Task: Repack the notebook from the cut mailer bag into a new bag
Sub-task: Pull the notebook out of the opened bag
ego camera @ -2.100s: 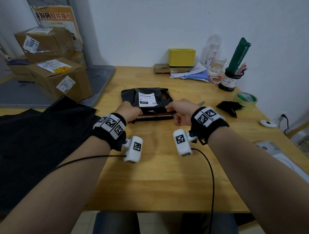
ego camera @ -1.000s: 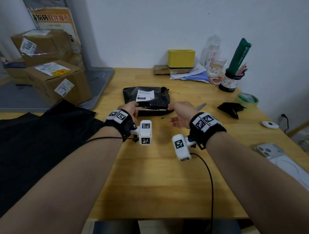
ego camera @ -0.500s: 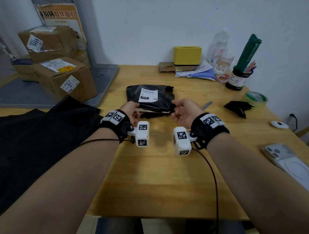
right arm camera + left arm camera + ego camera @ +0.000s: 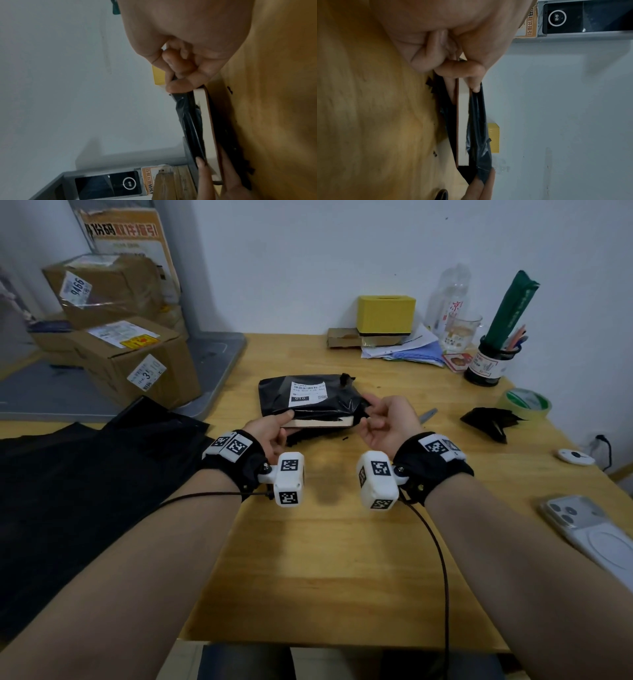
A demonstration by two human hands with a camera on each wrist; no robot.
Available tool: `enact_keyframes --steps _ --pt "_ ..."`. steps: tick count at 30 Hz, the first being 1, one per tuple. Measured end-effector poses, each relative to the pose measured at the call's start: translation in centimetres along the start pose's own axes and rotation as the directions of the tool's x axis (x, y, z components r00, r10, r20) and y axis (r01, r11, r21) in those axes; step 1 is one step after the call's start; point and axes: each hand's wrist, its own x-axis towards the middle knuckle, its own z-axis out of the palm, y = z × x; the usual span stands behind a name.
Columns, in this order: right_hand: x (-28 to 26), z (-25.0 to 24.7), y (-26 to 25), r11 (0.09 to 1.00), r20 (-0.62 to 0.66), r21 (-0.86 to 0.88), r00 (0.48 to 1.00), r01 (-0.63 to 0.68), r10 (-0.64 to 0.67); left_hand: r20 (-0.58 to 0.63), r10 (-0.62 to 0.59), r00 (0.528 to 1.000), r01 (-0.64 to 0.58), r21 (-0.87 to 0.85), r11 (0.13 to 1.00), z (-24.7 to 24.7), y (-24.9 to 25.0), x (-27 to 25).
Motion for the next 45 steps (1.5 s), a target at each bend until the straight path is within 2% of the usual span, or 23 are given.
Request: enact_keyframes --steps 4,6,11,17,22,27,30,33,37,39,42,45 --pt "-0.5 0.1 -0.2 0.998 0.052 0.069 0.999 -0.004 0.0 -0.029 -0.004 1.0 0.005 0.042 0.999 -0.4 -0.4 0.0" --pt "-0.5 0.5 -0.2 0.999 0.042 0.047 0.999 0.018 -0.02 -0.027 -0.01 1.0 0.011 0.067 0.998 -0.4 -0.6 0.0" --pt "-0.7 0.8 0.0 0.977 0.006 -0.212 0.999 0.032 -0.032 -0.055 -0.025 0.998 0.028 0.042 0.999 -0.1 -0.9 -0.2" --pt "-1.2 0.3 -0.1 0.868 -0.022 -0.497 0.999 0.009 -0.023 -0.043 -0.02 0.999 0.018 -0.027 0.999 0.3 -0.8 -0.8" --pt "-1.3 0.1 0.2 0.81 -0.032 -0.587 0.999 0.002 -0.026 -0.025 -0.001 1.0 0.0 -0.069 0.998 0.4 -0.7 -1.8" --pt "-1.8 0.6 0.4 0.771 -0.036 -0.636 0.999 -0.048 0.032 -0.014 0.025 1.0 -0.026 -0.118 0.993 0.0 -0.9 -2.7" --pt "-2.3 0.8 0.8 0.778 0.0 -0.622 0.994 -0.085 0.109 0.027 0.028 0.999 -0.025 -0.125 0.992 0.2 -0.8 -3.3" --pt "-2.8 1.3 1.1 0.826 0.049 -0.554 0.986 -0.105 0.158 0.109 0.025 0.994 -0.009 -0.149 0.989 0.3 -1.0 -4.0" --pt "-2.7 1.4 0.6 0.922 0.11 -0.385 0.989 -0.046 0.095 0.237 -0.006 0.971 0.053 -0.191 0.98 0.7 -1.6 -4.5" --pt "-2.6 1.0 0.0 0.942 0.124 -0.334 0.991 -0.01 0.055 0.241 -0.018 0.97 0.046 -0.109 0.993 0.8 -1.5 -4.9" --pt "-3.1 0.2 -1.2 0.943 0.138 -0.324 0.99 0.07 -0.026 0.178 -0.006 0.984 -0.006 0.063 0.998 0.9 -0.9 -5.4" --pt "-3.7 -0.6 -2.4 0.925 0.116 -0.355 0.988 0.135 -0.1 0.113 0.029 0.993 -0.041 0.106 0.993 0.5 0.2 -5.4"
